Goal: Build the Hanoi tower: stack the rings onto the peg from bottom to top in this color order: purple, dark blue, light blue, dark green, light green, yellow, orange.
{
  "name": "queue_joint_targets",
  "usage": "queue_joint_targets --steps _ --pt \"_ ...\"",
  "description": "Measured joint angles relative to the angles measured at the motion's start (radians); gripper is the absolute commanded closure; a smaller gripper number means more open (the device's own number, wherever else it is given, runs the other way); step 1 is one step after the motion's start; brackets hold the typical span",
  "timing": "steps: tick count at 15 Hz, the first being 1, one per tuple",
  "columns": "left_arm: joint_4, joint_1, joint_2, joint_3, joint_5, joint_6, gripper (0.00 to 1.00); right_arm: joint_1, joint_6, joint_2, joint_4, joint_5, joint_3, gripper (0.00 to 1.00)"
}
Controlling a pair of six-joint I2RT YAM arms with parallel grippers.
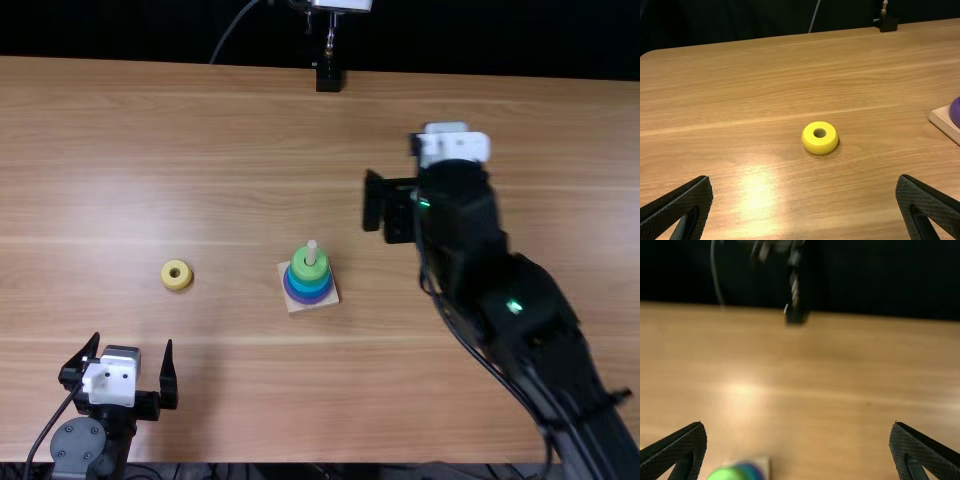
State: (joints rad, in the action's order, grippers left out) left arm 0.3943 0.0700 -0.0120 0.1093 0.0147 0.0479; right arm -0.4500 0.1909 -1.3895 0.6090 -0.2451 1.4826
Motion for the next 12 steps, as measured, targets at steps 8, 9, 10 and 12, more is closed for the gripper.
queue_joint_targets --steps 8,9,10,12 --pt "0.000 0.000 0.000 0.000 0.000 0.000 0.00 0.399 -0.174 0.586 -0.087 0.241 -0.478 0.00" --pt "0.000 0.000 0.000 0.000 0.000 0.000 0.00 0.443 -0.179 0.670 -0.144 0.246 -0.568 0.00" --pt "0.000 0.000 0.000 0.000 0.000 0.000 0.00 0.467 -0.183 0.746 -0.192 0.246 -0.642 0.00" --pt "0.000 0.000 0.000 0.000 0.000 0.000 0.00 0.502 -0.187 0.940 -0.211 0.253 -0.790 0.00"
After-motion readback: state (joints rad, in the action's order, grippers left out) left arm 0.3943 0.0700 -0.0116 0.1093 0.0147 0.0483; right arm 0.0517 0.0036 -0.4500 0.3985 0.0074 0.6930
